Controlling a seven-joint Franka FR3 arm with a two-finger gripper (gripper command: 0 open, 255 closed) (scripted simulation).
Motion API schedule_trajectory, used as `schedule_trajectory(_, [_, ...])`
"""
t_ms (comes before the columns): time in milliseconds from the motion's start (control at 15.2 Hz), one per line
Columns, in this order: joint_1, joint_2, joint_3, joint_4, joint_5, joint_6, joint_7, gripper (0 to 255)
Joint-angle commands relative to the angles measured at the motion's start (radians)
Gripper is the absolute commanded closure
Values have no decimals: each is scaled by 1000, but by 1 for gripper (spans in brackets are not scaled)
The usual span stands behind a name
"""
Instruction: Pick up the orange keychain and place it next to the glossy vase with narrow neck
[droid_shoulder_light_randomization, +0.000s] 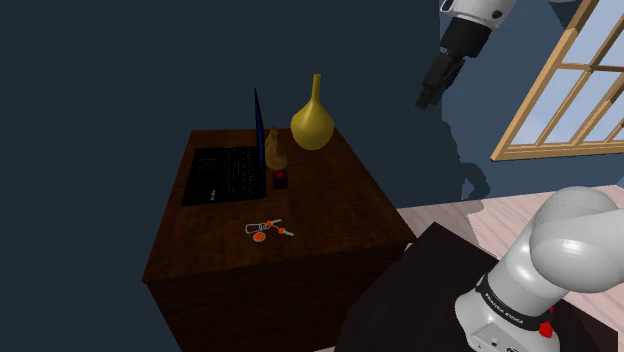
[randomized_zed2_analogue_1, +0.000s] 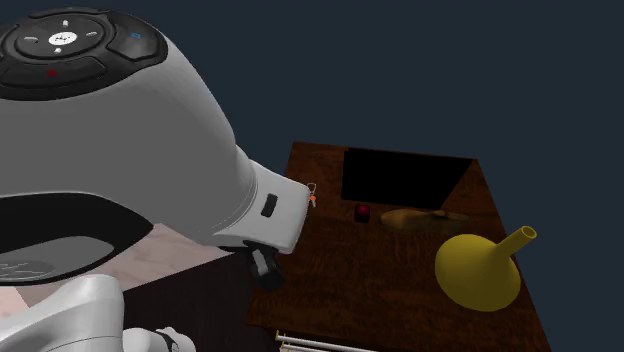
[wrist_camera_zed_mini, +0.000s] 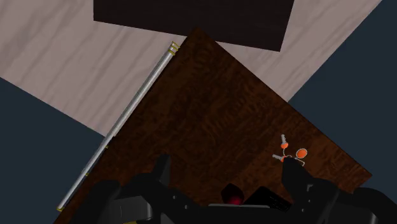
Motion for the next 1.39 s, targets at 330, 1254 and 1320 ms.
schedule_trajectory(330, [46,104,54,-43,18,130,-14,0])
schedule_trajectory(1254, [154,497,206,-33,21,463,-35,0])
schedule_trajectory(1320, [161,529,217,-25,16,484,-34,0])
